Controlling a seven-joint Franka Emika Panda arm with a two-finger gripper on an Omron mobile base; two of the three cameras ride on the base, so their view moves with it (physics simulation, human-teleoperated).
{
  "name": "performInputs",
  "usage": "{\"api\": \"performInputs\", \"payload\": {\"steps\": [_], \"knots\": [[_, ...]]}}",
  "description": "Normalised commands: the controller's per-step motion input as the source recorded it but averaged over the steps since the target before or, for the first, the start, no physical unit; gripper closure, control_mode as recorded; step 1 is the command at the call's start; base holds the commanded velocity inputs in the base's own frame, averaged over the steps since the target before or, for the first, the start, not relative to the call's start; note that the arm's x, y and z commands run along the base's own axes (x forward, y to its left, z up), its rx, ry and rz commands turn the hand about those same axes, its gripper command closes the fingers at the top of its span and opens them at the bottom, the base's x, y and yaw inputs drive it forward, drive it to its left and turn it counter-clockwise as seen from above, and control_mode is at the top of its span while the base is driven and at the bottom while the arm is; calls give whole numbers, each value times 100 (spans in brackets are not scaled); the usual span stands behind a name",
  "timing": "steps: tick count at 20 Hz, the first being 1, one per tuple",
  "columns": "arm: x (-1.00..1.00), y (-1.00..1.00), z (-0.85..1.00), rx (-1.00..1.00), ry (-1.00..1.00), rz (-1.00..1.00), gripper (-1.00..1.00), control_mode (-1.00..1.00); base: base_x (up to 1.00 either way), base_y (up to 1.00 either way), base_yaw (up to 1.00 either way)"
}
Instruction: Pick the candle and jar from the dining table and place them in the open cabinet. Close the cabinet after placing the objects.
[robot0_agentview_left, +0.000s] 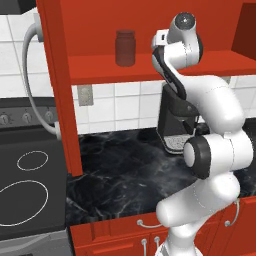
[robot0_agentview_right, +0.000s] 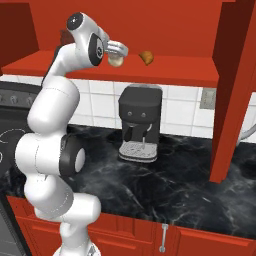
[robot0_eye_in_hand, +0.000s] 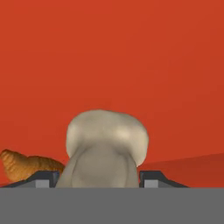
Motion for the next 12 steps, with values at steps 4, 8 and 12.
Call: {"api": "performInputs", "payload": {"steps": [4, 8, 12], "knots": [[42, 0, -3, 0, 4, 3, 100, -100, 0, 0, 0], [31, 2, -12, 0, 0, 3, 100, -100, 0, 0, 0], [17, 5, -8, 0, 0, 1, 100, -100, 0, 0, 0]]}}
